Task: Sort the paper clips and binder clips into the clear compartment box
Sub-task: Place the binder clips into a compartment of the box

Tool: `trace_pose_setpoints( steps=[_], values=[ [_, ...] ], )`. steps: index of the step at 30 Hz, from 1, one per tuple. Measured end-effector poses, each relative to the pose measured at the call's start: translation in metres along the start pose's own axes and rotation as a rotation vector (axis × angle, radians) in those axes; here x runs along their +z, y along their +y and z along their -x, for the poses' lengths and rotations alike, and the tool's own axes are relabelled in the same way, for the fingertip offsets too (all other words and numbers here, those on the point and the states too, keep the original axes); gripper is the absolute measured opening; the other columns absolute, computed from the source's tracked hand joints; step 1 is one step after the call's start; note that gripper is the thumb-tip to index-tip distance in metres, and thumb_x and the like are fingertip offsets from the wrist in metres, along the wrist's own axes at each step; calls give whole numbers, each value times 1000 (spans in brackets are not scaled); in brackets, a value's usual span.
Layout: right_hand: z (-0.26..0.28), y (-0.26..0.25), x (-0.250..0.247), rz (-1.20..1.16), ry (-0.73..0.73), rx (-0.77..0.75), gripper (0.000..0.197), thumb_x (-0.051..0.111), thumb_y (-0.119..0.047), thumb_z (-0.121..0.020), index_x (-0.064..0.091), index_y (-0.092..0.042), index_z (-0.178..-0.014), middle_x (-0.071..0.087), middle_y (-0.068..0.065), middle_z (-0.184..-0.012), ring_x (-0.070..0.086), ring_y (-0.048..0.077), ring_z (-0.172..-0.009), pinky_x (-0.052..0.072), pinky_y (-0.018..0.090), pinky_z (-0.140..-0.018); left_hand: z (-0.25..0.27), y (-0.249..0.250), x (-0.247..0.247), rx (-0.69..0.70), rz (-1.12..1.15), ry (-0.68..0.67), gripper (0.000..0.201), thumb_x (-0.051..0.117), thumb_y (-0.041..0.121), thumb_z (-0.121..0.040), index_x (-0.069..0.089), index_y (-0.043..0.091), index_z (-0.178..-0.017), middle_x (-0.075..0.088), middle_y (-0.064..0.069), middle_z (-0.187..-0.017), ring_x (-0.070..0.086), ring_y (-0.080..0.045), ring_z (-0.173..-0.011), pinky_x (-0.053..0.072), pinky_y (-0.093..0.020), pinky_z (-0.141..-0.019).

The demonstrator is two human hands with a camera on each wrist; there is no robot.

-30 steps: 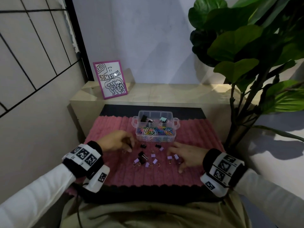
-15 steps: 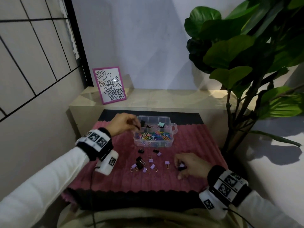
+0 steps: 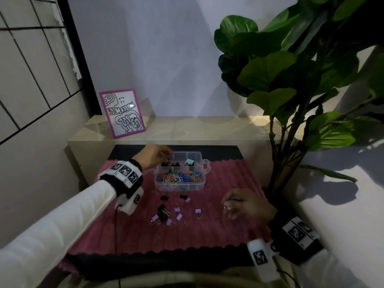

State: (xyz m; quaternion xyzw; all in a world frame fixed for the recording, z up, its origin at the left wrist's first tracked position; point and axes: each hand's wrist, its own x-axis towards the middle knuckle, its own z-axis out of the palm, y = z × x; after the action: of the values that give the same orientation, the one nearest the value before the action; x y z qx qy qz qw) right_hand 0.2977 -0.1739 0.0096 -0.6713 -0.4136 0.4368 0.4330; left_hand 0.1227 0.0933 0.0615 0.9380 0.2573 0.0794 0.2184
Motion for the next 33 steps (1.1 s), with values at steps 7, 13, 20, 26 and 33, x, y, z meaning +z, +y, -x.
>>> trace_pose_setpoints(
  steps=[7,13,20,26,33],
  values=[
    [-56,-53,3,-297,-31,0,16,47,2,-91,59,-1,-80,61,10,-85,65,13,-72,54,17,-59,95,-3,8,-11,17,-227,20,59,14,-86,65,19,-105,69,4,-101,58,6,-78,44,-6,-73],
    [-118,-83,30,-325,29,0,18,45,13,-88,55,0,-78,55,12,-84,60,22,-78,58,18,-62,121,-11,29,49,-9,-245,23,62,22,-85,64,17,-107,67,3,-110,59,-4,-94,36,-3,-78],
    [-145,-102,49,-158,159,94,29,42,13,-89,48,14,-117,54,13,-86,57,26,-81,49,40,-90,97,8,43,72,-50,-343,40,68,14,-78,58,12,-117,57,-6,-124,52,-18,-113,38,-21,-94],
    [-112,-97,41,498,173,-67,37,49,-7,-91,48,-10,-128,48,12,-137,53,26,-118,45,35,-99,87,11,56,94,-174,-438,34,73,15,-71,59,9,-101,55,-11,-115,51,-25,-106,42,-30,-86],
    [-54,-75,53,850,-223,-218,21,54,-9,-89,58,-5,-110,62,6,-106,59,6,-81,42,12,-68,85,6,56,101,-82,-449,21,69,20,-77,61,6,-90,67,-7,-90,55,-10,-78,42,-21,-72]
  ],
)
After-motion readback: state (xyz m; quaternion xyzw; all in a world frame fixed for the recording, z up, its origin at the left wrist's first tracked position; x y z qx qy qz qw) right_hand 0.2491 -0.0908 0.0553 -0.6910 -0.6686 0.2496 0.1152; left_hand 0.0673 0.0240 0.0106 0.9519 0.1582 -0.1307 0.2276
